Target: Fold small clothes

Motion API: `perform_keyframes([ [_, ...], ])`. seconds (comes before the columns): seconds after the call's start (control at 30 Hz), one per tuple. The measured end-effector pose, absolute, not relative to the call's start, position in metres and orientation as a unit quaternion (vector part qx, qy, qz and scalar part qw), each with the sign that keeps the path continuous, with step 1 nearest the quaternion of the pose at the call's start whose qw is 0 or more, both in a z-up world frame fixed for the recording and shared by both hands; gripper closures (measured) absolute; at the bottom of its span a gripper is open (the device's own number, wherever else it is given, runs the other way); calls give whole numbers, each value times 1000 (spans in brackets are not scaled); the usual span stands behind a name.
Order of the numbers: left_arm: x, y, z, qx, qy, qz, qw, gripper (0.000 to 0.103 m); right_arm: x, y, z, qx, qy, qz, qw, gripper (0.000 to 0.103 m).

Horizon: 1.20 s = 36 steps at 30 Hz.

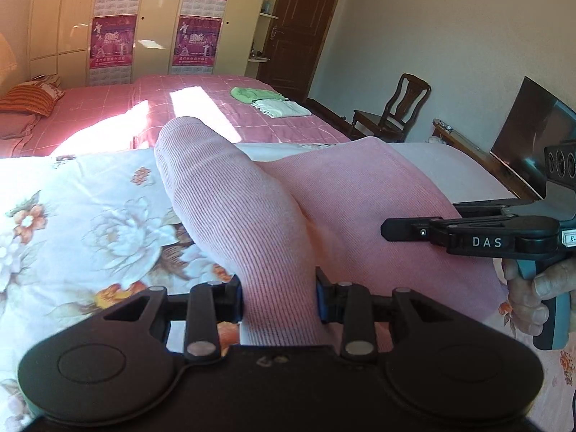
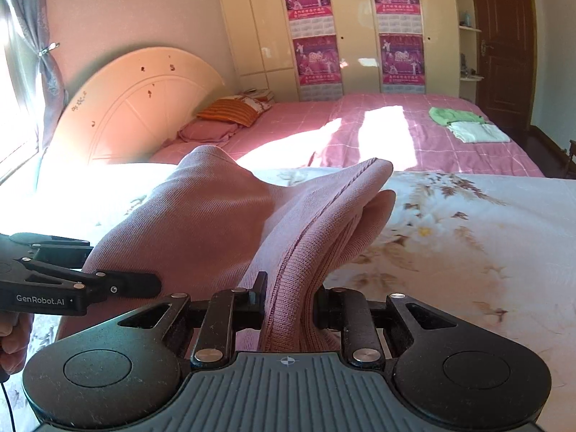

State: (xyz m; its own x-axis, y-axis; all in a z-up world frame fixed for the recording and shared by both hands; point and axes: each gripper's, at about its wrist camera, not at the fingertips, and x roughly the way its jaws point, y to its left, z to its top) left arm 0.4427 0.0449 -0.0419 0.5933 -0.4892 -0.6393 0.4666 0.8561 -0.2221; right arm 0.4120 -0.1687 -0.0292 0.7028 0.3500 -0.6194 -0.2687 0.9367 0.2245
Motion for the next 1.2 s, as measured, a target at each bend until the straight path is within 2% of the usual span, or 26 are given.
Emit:
perform_keyframes([
  [0.23,423,151,-49,-47,364,-241,898,70,421,-71,-51,79,356,214,906,82],
  [0.4,415,203,-73,-86,384,-230,890,69,422,-35,-73,107,382,232,888,82],
  [0.5,421,218,-101,-108,415,-211,878,53,422,-36,-100,127,417,210,875,82],
  [0.53,421,223,-109,-126,408,-204,881,40,424,-41,-112,142,428,202,869,82],
  [0.63,421,228,-114,-147,400,-203,882,38,424,-60,-130,205,431,196,857,81],
  [0.77,412,235,-96,-127,387,-178,896,33,421,-70,-118,218,424,173,862,78],
  [0.9,393,262,-67,-126,334,-173,918,37,395,-73,-71,160,358,148,908,77],
  [0.97,400,256,-53,-121,323,-208,915,45,395,-63,-59,121,349,167,914,77],
  [1.0,407,247,-50,-110,321,-222,914,45,398,-56,-57,102,348,173,916,77],
  [1.13,439,202,-60,-53,351,-244,902,45,422,-28,-78,45,386,179,904,83],
  [1.2,452,191,-82,-28,395,-217,892,45,436,-26,-96,21,415,144,898,90],
])
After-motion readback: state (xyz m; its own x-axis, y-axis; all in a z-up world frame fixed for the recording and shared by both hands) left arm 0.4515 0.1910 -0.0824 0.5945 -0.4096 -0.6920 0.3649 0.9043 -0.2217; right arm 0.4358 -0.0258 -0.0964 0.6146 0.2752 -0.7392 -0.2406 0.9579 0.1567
